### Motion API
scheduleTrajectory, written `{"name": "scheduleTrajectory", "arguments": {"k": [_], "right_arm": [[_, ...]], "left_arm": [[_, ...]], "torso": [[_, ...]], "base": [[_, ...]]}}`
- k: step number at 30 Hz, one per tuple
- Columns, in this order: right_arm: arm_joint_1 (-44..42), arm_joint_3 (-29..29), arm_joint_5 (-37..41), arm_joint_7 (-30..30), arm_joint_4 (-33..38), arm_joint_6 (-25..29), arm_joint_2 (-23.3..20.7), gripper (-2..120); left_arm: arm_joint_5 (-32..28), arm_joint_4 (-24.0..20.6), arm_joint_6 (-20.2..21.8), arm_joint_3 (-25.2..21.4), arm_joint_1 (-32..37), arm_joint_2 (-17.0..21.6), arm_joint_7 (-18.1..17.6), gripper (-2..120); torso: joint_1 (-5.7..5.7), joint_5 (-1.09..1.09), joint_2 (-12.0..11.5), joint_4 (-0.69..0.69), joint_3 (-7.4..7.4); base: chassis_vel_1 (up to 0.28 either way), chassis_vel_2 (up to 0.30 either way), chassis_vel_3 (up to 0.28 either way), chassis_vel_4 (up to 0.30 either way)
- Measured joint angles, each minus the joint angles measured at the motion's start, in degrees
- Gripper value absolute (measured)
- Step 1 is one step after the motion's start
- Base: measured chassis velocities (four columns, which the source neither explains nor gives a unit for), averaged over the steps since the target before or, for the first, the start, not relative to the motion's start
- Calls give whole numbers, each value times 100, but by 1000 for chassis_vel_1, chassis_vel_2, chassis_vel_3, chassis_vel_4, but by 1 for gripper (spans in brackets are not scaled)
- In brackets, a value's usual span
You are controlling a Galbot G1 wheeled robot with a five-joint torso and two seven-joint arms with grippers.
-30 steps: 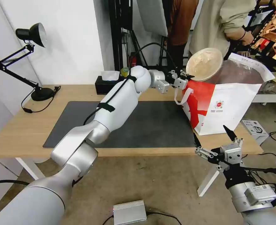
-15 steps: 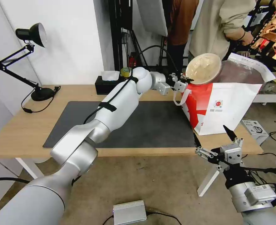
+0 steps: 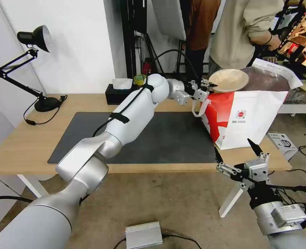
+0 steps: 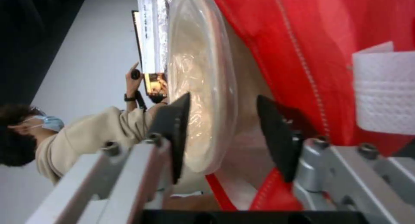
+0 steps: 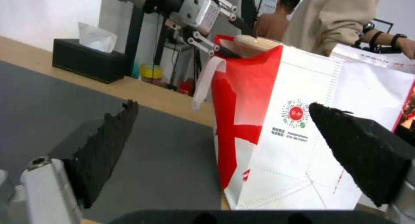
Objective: Pick up the trash from the table and place it into the takeout bag.
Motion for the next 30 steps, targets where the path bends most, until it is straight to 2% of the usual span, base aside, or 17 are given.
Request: {"name": "scheduleTrajectory", "arguments": {"k": [1,3,4,6,9,14,30], "right_arm": [[0,0,0,0,0,0,0,100],[0,0,0,0,0,0,0,100],[0,0,0,0,0,0,0,100],[0,0,0,0,0,0,0,100],[0,0,0,0,0,0,0,100],[0,0,0,0,0,0,0,100],[0,0,0,0,0,0,0,100]], "left_arm": [[0,0,0,0,0,0,0,52],[0,11,5,24,-18,0,-81,61],[0,3,46,38,-21,0,-122,75],[0,-4,58,39,-22,-1,-127,78],[-3,-29,77,39,-22,-1,-150,95],[-3,-32,79,33,-23,-1,-261,100],[22,-44,94,-2,7,0,-574,100]], "torso": [[0,0,0,0,0],[0,0,0,0,0],[0,0,0,0,0],[0,0,0,0,0],[1,0,0,0,0],[1,0,0,0,0],[1,0,0,0,0]], "base": [[0,0,0,0],[0,0,0,0],[0,0,0,0],[0,0,0,0],[0,0,0,0],[0,0,0,0],[0,0,0,0]]}}
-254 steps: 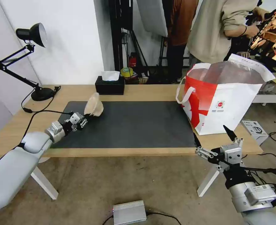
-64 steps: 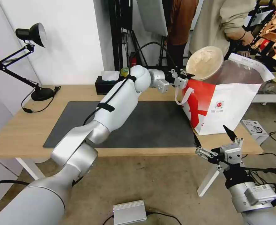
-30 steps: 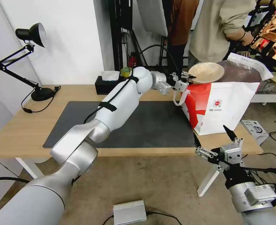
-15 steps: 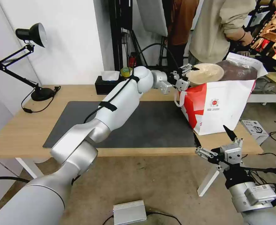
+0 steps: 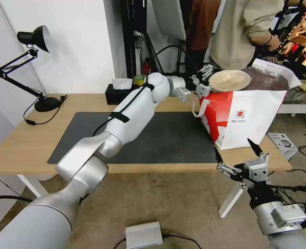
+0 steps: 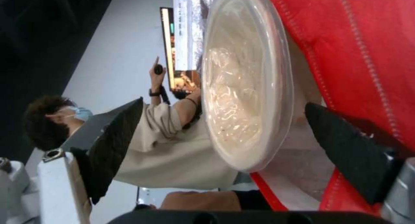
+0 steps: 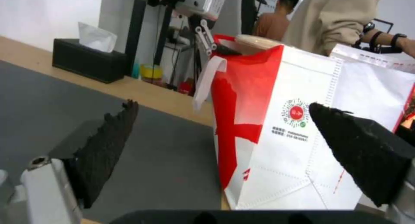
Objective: Pick up the trash from the table and place it into the takeout bag.
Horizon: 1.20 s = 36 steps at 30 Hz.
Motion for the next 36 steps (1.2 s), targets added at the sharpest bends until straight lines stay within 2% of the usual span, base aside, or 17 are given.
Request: {"name": "scheduleTrajectory", "arguments": {"k": [9,12,17,19,27,36], "right_arm": [[0,0,0,0,0,0,0,100],[0,0,0,0,0,0,0,100],[0,0,0,0,0,0,0,100],[0,0,0,0,0,0,0,100],[0,0,0,0,0,0,0,100],[0,0,0,0,0,0,0,100]], "left_arm": [[114,0,47,27,-48,-2,-474,100],[113,-3,80,53,-53,-2,-822,100],[110,-16,84,61,-53,-3,-1042,100],[108,-17,85,62,-54,-4,-1282,100],[12,-90,79,110,-29,-4,-1400,100],[-488,-185,101,235,-62,0,-1360,100]], "torso": [[0,0,0,0,0],[0,0,0,0,0],[0,0,0,0,0],[0,0,0,0,0],[0,0,0,0,0],[0,0,0,0,0]], "base": [[0,0,0,0],[0,0,0,0],[0,0,0,0],[0,0,0,0],[0,0,0,0],[0,0,0,0]]}}
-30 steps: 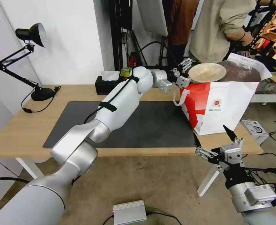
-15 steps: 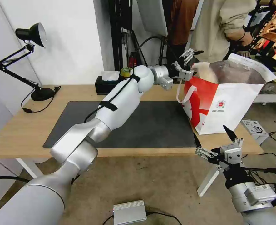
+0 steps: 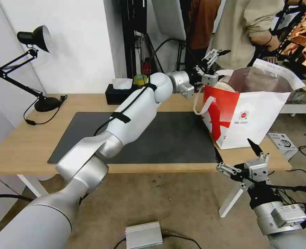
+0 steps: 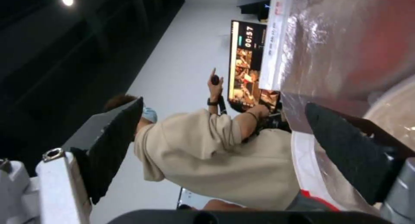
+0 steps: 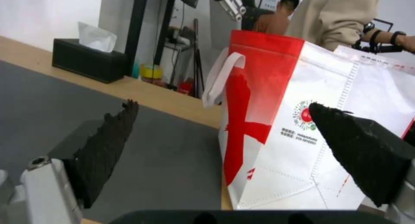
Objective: Pick up the trash from the table and place it into the takeout bag.
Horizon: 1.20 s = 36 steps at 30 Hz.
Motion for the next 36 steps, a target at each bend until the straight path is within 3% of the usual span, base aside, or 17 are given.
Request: {"name": "scheduleTrajectory", "arguments": {"k": [7,11,14,15,17,19,21,25,26,30,31,35,36], "right_arm": [[0,0,0,0,0,0,0,100],[0,0,0,0,0,0,0,100],[0,0,0,0,0,0,0,100],[0,0,0,0,0,0,0,100],[0,0,0,0,0,0,0,100],[0,0,0,0,0,0,0,100],[0,0,0,0,0,0,0,100],[0,0,0,0,0,0,0,100],[0,0,0,0,0,0,0,100],[0,0,0,0,0,0,0,100],[0,0,0,0,0,0,0,100],[0,0,0,0,0,0,0,100],[0,0,0,0,0,0,0,100]], "left_arm": [[-494,-87,22,8,-125,6,15,100],[-1004,-125,69,-58,-276,58,100,100],[-1902,-255,245,-14,-473,348,209,100],[-1902,-255,245,-14,-473,348,209,100],[-2453,-327,380,15,-569,556,247,100],[-3605,-556,737,166,-739,1085,256,100],[-3804,-599,811,195,-763,1182,256,100],[-5853,-1251,1666,463,-817,2077,-142,100],[-5853,-1251,1666,463,-817,2077,-142,100],[-7071,-1993,2176,465,-543,2733,-650,100],[-7071,-1993,2176,465,-543,2733,-650,100],[-7851,-2820,2363,234,-31,3214,-1077,100],[-7851,-2820,2363,234,-31,3214,-1077,100]], "torso": [[0,0,0,0,0],[0,0,0,-1,0],[0,0,0,-1,0],[0,0,0,-1,0],[0,-1,0,0,0],[0,-1,0,1,0],[0,-1,0,2,0],[0,-3,0,3,0],[0,-3,0,3,0],[0,-3,0,1,0],[0,-3,0,1,0],[-1,-2,0,0,0],[-1,-2,0,0,0]], "base": [[0,0,0,0],[0,0,0,0],[0,0,0,0],[0,0,0,0],[0,0,0,0],[0,0,0,0],[0,0,0,0],[0,0,0,0],[0,0,0,0],[0,0,0,0],[0,0,0,0],[0,0,0,0],[0,0,0,0]]}}
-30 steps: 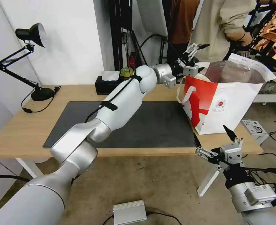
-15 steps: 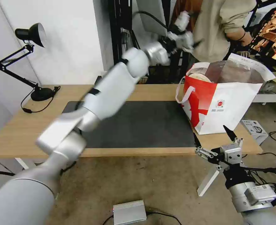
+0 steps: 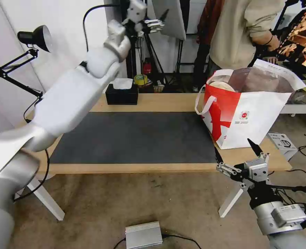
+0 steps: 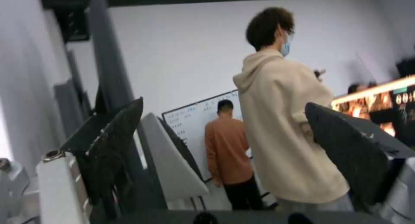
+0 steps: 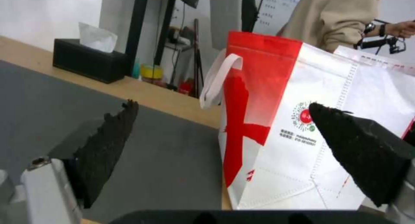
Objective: Pick up the trash from the table and place it into the takeout bag.
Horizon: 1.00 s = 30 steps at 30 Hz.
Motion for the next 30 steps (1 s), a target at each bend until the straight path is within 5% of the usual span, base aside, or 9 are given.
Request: {"name": "scheduleTrajectory", "arguments": {"k": [11,18,25,30], "right_arm": [[0,0,0,0,0,0,0,100],[0,0,0,0,0,0,0,100],[0,0,0,0,0,0,0,100],[0,0,0,0,0,0,0,100]], "left_arm": [[-826,-1434,129,-676,1155,1100,-508,100],[-960,-2383,129,-1800,2339,1926,-502,100],[-871,-3132,20,-2801,3886,2320,-509,100],[-620,-3596,-45,-3593,5035,2263,-545,100]], "torso": [[0,2,0,0,0],[0,1,0,1,-1],[0,2,-1,1,0],[0,4,0,-1,0]], "base": [[0,0,0,0],[0,0,0,0],[0,0,0,0],[0,0,0,0]]}}
